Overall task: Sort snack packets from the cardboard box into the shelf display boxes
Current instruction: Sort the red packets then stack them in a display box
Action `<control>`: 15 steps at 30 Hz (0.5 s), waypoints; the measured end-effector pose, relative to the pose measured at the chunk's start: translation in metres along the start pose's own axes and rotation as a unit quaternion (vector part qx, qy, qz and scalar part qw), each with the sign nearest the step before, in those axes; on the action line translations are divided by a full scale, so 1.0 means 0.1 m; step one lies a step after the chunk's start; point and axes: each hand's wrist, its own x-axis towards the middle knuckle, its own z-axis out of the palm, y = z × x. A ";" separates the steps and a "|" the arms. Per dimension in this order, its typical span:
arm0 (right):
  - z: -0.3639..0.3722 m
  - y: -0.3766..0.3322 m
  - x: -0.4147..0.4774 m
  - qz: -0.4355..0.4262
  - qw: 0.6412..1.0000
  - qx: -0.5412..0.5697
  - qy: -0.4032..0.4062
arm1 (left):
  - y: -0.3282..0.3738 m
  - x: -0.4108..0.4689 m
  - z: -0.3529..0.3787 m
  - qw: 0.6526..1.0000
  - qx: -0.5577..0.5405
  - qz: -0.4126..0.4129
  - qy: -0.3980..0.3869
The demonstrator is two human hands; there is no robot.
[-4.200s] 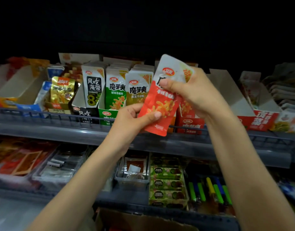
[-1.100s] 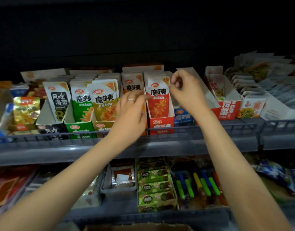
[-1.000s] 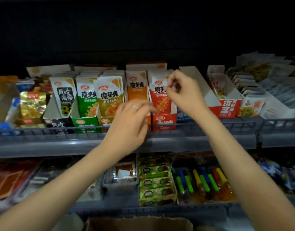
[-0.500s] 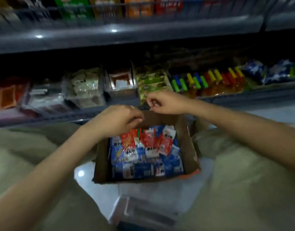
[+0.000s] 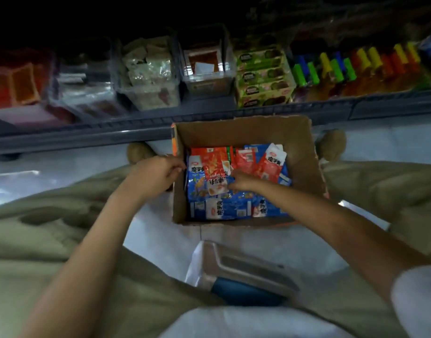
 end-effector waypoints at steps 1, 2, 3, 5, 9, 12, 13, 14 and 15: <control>0.10 -0.08 0.09 0.011 0.999 0.037 0.022 | -0.01 0.00 0.02 1.000 0.002 0.006 0.004; 0.20 -0.15 0.18 0.028 0.997 0.061 0.049 | 0.00 0.01 0.03 1.000 0.003 0.014 0.004; 0.29 -0.21 0.26 0.048 0.993 0.074 0.078 | 0.01 0.02 0.05 1.000 0.002 0.022 -0.001; 0.44 -0.31 0.38 0.096 0.987 0.076 0.104 | 0.03 0.04 0.08 0.999 -0.003 0.044 -0.015; 0.64 -0.38 0.48 0.150 0.977 -0.009 0.151 | 0.07 0.05 0.07 0.998 -0.001 0.061 -0.011; 0.67 -0.32 0.54 0.155 0.971 -0.012 0.184 | 0.06 0.06 0.05 0.998 0.003 0.056 -0.013; 0.65 -0.28 0.56 0.149 0.971 0.019 0.187 | 0.05 0.06 0.05 0.998 0.006 0.055 -0.013; 0.61 -0.25 0.55 0.143 0.971 0.062 0.182 | 0.05 0.04 0.05 0.998 0.011 0.056 -0.012; 0.55 -0.22 0.52 0.128 0.972 0.092 0.175 | 0.04 0.03 0.06 0.998 0.016 0.057 -0.013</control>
